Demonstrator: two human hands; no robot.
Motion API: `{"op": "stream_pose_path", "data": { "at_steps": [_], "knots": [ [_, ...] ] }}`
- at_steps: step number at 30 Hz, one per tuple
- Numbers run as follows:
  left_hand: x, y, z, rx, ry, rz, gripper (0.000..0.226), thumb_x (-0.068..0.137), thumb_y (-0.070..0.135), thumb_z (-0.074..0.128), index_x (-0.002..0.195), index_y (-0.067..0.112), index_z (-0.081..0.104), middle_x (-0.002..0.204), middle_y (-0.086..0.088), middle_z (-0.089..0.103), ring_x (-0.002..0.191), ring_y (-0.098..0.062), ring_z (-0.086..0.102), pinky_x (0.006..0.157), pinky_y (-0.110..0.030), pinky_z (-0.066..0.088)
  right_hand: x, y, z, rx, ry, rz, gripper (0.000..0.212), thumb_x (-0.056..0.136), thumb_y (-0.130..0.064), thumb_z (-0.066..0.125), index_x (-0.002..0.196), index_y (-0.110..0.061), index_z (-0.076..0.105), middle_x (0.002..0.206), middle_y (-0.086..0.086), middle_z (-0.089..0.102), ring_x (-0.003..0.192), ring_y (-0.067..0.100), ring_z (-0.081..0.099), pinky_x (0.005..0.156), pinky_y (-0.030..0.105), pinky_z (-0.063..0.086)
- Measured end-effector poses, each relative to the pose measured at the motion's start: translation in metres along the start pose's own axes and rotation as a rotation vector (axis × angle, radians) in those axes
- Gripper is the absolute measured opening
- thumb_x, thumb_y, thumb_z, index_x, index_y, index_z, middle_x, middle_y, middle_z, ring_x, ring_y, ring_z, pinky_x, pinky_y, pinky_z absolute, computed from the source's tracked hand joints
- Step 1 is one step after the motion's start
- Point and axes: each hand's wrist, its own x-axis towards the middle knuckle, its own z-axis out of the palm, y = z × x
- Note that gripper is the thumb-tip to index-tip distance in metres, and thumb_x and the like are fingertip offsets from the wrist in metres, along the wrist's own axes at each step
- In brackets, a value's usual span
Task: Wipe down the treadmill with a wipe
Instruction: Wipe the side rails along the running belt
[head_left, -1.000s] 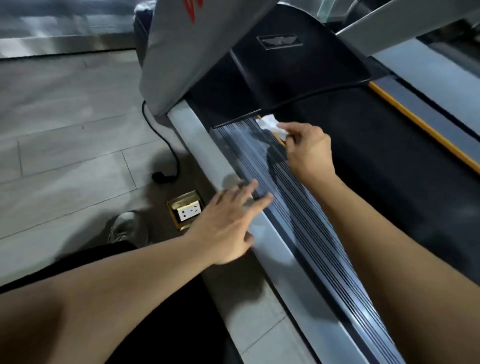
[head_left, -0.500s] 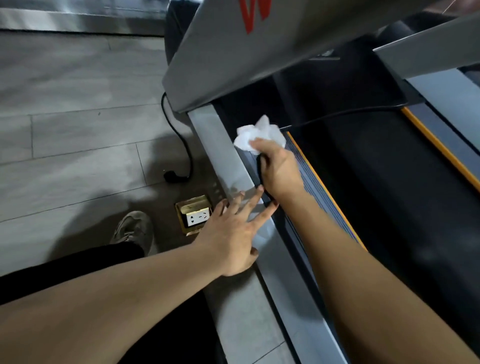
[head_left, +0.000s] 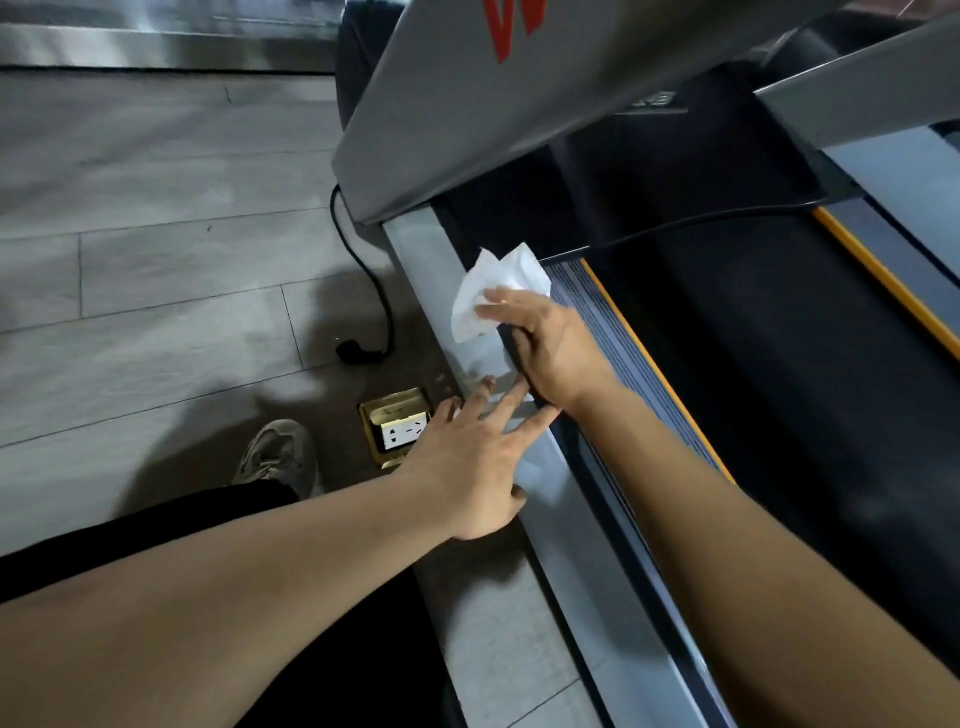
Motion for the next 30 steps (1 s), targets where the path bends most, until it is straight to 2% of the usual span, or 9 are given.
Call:
{"op": "stream_pose_path", "data": {
  "at_steps": [2, 6, 11, 17, 19, 23, 24, 28, 30],
  "knots": [
    [-0.001, 0.000, -0.003, -0.006, -0.012, 0.001, 0.100, 0.098, 0.043, 0.060, 0.158, 0.043, -0.020, 0.167, 0.005, -0.030, 0.158, -0.030, -0.007, 0.125, -0.052, 0.014, 0.000, 0.020, -0.013, -0.025, 0.023, 0.061, 0.046, 0.092, 0.000, 0.045, 0.128, -0.013, 0.069, 0.138, 0.007, 0.063, 0.131, 0.022, 0.056, 0.113, 0.030, 0.041],
    [-0.001, 0.002, -0.003, -0.027, -0.027, -0.004, 0.105, 0.097, 0.042, 0.062, 0.156, 0.043, -0.025, 0.164, 0.006, -0.036, 0.158, -0.030, -0.007, 0.123, -0.052, 0.014, -0.009, 0.049, -0.034, -0.027, 0.198, 0.456, 0.043, 0.096, 0.003, 0.047, 0.128, -0.015, 0.069, 0.139, 0.004, 0.063, 0.128, 0.021, 0.058, 0.108, 0.017, 0.038],
    [-0.001, 0.001, -0.006, -0.011, -0.038, -0.006, 0.102, 0.097, 0.042, 0.062, 0.158, 0.042, -0.020, 0.165, 0.004, -0.033, 0.158, -0.031, -0.008, 0.125, -0.053, 0.014, -0.016, 0.014, -0.015, 0.048, -0.071, 0.040, 0.052, 0.090, 0.007, 0.044, 0.128, -0.017, 0.070, 0.139, 0.004, 0.063, 0.133, 0.014, 0.055, 0.114, 0.024, 0.039],
    [-0.002, 0.005, -0.007, -0.033, -0.060, -0.019, 0.106, 0.098, 0.040, 0.063, 0.156, 0.043, -0.026, 0.163, 0.005, -0.037, 0.157, -0.031, -0.011, 0.124, -0.053, 0.012, -0.022, 0.049, -0.040, -0.031, 0.205, 0.510, 0.044, 0.098, 0.002, 0.045, 0.132, -0.016, 0.067, 0.143, 0.001, 0.059, 0.132, 0.019, 0.055, 0.110, 0.019, 0.038],
    [-0.001, 0.006, -0.008, -0.037, -0.068, -0.025, 0.104, 0.098, 0.038, 0.061, 0.156, 0.042, -0.025, 0.163, 0.005, -0.037, 0.157, -0.031, -0.011, 0.124, -0.052, 0.013, -0.029, 0.030, -0.026, -0.034, 0.161, 0.381, 0.046, 0.095, 0.004, 0.046, 0.132, -0.015, 0.067, 0.144, 0.005, 0.059, 0.133, 0.020, 0.055, 0.114, 0.028, 0.040],
    [-0.002, 0.008, -0.012, 0.031, -0.049, -0.040, 0.096, 0.099, 0.038, 0.058, 0.160, 0.038, -0.016, 0.166, 0.000, -0.031, 0.157, -0.032, -0.008, 0.124, -0.052, 0.015, -0.051, 0.014, -0.020, 0.009, -0.054, -0.010, 0.050, 0.095, 0.006, 0.046, 0.134, -0.016, 0.065, 0.144, 0.006, 0.058, 0.135, 0.014, 0.051, 0.115, 0.024, 0.038],
    [-0.003, 0.009, -0.012, 0.047, -0.045, -0.042, 0.096, 0.099, 0.038, 0.057, 0.160, 0.036, -0.016, 0.167, -0.001, -0.029, 0.157, -0.033, -0.007, 0.124, -0.052, 0.016, -0.050, 0.021, -0.025, -0.003, -0.038, 0.023, 0.049, 0.095, 0.005, 0.046, 0.134, -0.017, 0.066, 0.143, 0.006, 0.059, 0.135, 0.016, 0.052, 0.114, 0.024, 0.038],
    [-0.011, 0.025, -0.006, 0.182, 0.066, 0.028, 0.093, 0.097, 0.042, 0.056, 0.163, 0.024, -0.008, 0.171, -0.003, -0.016, 0.154, -0.038, 0.005, 0.119, -0.053, 0.026, -0.050, 0.041, -0.037, -0.031, 0.202, 0.539, 0.045, 0.097, 0.000, 0.044, 0.131, -0.019, 0.067, 0.143, 0.002, 0.059, 0.134, 0.021, 0.054, 0.110, 0.019, 0.035],
    [-0.018, 0.039, 0.001, 0.256, 0.056, 0.098, 0.093, 0.097, 0.043, 0.056, 0.163, 0.023, -0.006, 0.171, -0.005, -0.010, 0.153, -0.039, 0.009, 0.117, -0.053, 0.029, -0.047, 0.023, -0.027, -0.008, 0.177, 0.453, 0.045, 0.095, 0.001, 0.045, 0.129, -0.016, 0.069, 0.141, 0.004, 0.061, 0.133, 0.022, 0.055, 0.114, 0.025, 0.037]
  ]
}}
